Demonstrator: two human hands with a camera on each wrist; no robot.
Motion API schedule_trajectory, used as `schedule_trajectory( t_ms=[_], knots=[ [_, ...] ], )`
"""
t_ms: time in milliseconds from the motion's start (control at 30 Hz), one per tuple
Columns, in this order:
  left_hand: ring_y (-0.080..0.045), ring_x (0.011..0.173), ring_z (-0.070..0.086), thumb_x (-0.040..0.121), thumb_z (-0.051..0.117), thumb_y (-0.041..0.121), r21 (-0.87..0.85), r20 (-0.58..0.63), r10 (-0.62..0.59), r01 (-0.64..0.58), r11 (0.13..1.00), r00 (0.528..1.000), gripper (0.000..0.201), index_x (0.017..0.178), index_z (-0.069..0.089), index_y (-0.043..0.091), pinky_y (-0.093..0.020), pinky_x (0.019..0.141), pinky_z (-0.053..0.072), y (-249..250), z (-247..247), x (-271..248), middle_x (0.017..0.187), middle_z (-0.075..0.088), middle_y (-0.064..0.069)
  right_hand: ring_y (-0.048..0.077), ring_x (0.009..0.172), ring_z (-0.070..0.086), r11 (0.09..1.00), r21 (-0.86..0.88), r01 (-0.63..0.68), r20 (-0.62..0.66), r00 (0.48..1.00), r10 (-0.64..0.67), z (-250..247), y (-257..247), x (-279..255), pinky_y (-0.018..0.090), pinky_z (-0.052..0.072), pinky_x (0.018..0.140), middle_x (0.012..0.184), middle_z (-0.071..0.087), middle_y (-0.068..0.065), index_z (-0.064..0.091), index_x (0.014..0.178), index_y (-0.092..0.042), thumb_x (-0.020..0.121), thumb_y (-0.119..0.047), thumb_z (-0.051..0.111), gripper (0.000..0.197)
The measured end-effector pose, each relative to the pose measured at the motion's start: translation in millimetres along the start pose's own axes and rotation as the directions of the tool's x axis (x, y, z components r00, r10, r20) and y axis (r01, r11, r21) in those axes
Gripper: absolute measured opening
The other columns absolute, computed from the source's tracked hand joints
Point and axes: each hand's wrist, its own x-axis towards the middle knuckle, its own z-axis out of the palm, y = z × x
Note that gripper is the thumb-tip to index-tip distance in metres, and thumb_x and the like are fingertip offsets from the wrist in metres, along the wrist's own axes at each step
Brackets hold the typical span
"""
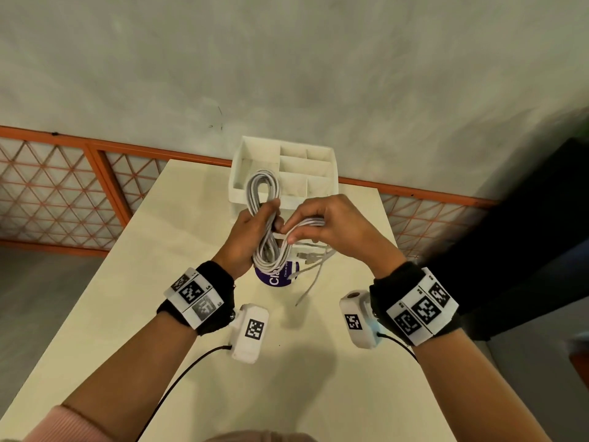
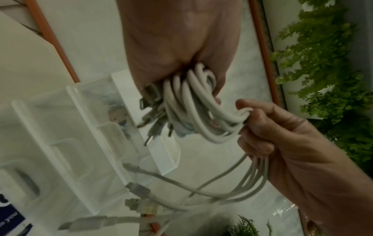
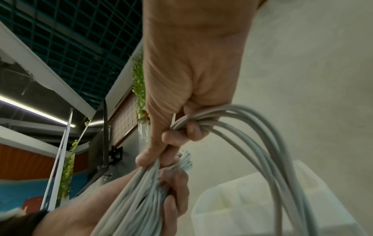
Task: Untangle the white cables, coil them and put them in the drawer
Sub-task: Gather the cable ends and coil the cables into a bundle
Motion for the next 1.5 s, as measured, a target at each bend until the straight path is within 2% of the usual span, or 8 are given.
schedule_trajectory(
  t_ms=[133,367,533,767,900,1033,1167,1500],
  knots=[
    [-0.017,0.064,0.07,0.098,0.044,0.022,-0.039,0.163,-0.018,0.024,0.999,0.986,0.033,0.082,0.068,0.007,-0.032,0.058,0.06,9.3,6.8,-11.2,0.069,0.073,-0.006,0.01,0.07,0.064,0.998,-0.051,0.041,0.0,0.999,-0.041,2.9,-9.6,2.8,0.017,0.048,0.065,0.079,0.068,0.005,0.056,0.088,-0.008,0.073,-0.012,0.078,0.027],
    [-0.017,0.041,0.058,0.097,0.041,0.024,0.051,0.213,-0.066,0.056,0.997,0.975,0.05,0.054,0.066,0.014,-0.027,0.052,0.054,10.1,6.5,-17.0,0.049,0.059,-0.008,0.017,0.058,0.059,0.985,-0.167,0.04,-0.005,0.999,-0.042,7.4,-16.0,1.6,0.031,0.049,0.06,0.069,0.058,0.001,0.028,0.097,-0.021,0.071,-0.019,0.081,0.059],
    [-0.018,0.038,0.044,0.095,0.042,0.026,0.198,0.244,-0.062,0.013,0.98,0.968,0.05,0.051,0.053,0.008,-0.026,0.051,0.043,9.2,2.7,-20.7,0.044,0.051,-0.007,0.02,0.054,0.047,0.904,-0.427,0.036,-0.065,0.995,-0.07,4.8,-11.7,-0.9,0.027,0.036,0.051,0.065,0.051,-0.006,0.033,0.094,-0.02,0.061,-0.05,0.081,0.066],
    [-0.016,0.037,0.036,0.097,0.047,0.027,0.177,0.366,-0.12,0.058,0.983,0.923,0.034,0.067,0.053,0.011,-0.028,0.047,0.034,-0.2,-10.4,-21.7,0.047,0.042,-0.004,0.006,0.05,0.047,0.977,-0.189,-0.102,0.051,0.992,0.113,-12.3,0.0,-6.2,0.022,0.036,0.052,0.053,0.054,-0.009,0.048,0.083,-0.018,0.059,-0.045,0.085,0.051],
    [-0.014,0.037,0.034,0.096,0.05,0.028,0.192,0.375,-0.147,0.078,0.978,0.915,0.029,0.072,0.053,0.012,-0.026,0.045,0.033,-4.9,-15.8,-22.9,0.048,0.039,-0.003,0.007,0.048,0.039,0.959,-0.229,-0.167,0.144,0.969,0.203,-23.4,8.5,-9.3,0.027,0.033,0.056,0.048,0.045,-0.005,0.062,0.061,-0.011,0.064,-0.067,0.066,0.056],
    [-0.016,0.039,0.034,0.091,0.045,0.053,0.328,0.322,-0.161,0.05,0.943,0.933,0.055,0.081,0.056,0.0,-0.024,0.046,0.037,-10.0,-13.4,-24.9,0.048,0.037,-0.003,0.004,0.049,0.037,0.984,-0.122,-0.129,0.191,0.97,0.151,-26.4,1.5,-9.4,0.018,0.031,0.057,0.048,0.043,-0.011,0.062,0.063,-0.023,0.092,-0.041,0.053,0.035],
    [-0.018,0.039,0.03,0.086,0.006,0.072,0.319,0.337,-0.151,0.038,0.947,0.929,0.091,0.077,0.048,-0.008,-0.028,0.047,0.032,-15.7,-2.4,-26.5,0.045,0.036,-0.006,0.001,0.056,0.044,0.99,-0.112,-0.083,0.199,0.974,0.104,-18.6,-2.5,0.6,0.014,0.035,0.064,0.054,0.049,-0.014,0.06,0.068,-0.016,0.095,-0.029,0.053,0.03],
    [-0.014,0.039,0.031,0.074,-0.005,0.081,0.292,0.393,-0.257,0.145,0.945,0.883,0.093,0.076,0.049,0.004,-0.023,0.043,0.029,-21.6,4.1,-24.0,0.045,0.038,0.001,0.01,0.051,0.053,0.979,0.107,-0.174,0.048,0.984,0.17,-5.4,3.1,14.2,0.023,0.047,0.057,0.057,0.054,0.001,0.05,0.089,-0.013,0.088,-0.025,0.065,0.02]
  ],
)
